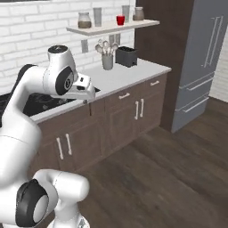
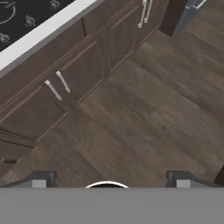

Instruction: Gather all objects into one cabinet and sort the glasses and bowls to opposite sides.

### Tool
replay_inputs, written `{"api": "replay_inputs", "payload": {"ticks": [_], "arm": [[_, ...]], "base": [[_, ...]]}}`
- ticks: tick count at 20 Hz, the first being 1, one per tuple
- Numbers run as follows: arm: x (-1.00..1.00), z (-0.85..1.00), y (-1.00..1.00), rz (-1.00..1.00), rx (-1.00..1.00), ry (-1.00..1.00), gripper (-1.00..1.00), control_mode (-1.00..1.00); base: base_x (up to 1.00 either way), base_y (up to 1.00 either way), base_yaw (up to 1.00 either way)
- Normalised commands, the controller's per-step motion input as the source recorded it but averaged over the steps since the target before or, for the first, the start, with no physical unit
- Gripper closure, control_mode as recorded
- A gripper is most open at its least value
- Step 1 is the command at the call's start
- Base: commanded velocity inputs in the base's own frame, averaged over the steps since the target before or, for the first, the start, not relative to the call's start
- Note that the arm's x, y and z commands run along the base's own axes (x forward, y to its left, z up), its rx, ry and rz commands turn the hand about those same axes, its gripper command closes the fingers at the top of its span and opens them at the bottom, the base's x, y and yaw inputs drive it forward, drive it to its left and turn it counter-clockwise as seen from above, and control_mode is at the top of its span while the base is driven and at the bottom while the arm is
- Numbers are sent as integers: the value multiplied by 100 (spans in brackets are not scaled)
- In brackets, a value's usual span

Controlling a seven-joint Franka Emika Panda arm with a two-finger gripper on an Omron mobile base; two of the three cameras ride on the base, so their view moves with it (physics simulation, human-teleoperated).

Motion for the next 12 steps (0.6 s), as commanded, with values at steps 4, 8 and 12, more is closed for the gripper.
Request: {"api": "replay_inputs", "payload": {"ticks": [4,8,12], "arm": [[0,0,0,0,0,0,-100,100],[0,0,0,0,0,0,-100,100],[0,0,0,0,0,0,-100,100]], "base": [[100,-68,25],[100,-70,23],[100,-64,21]]}}
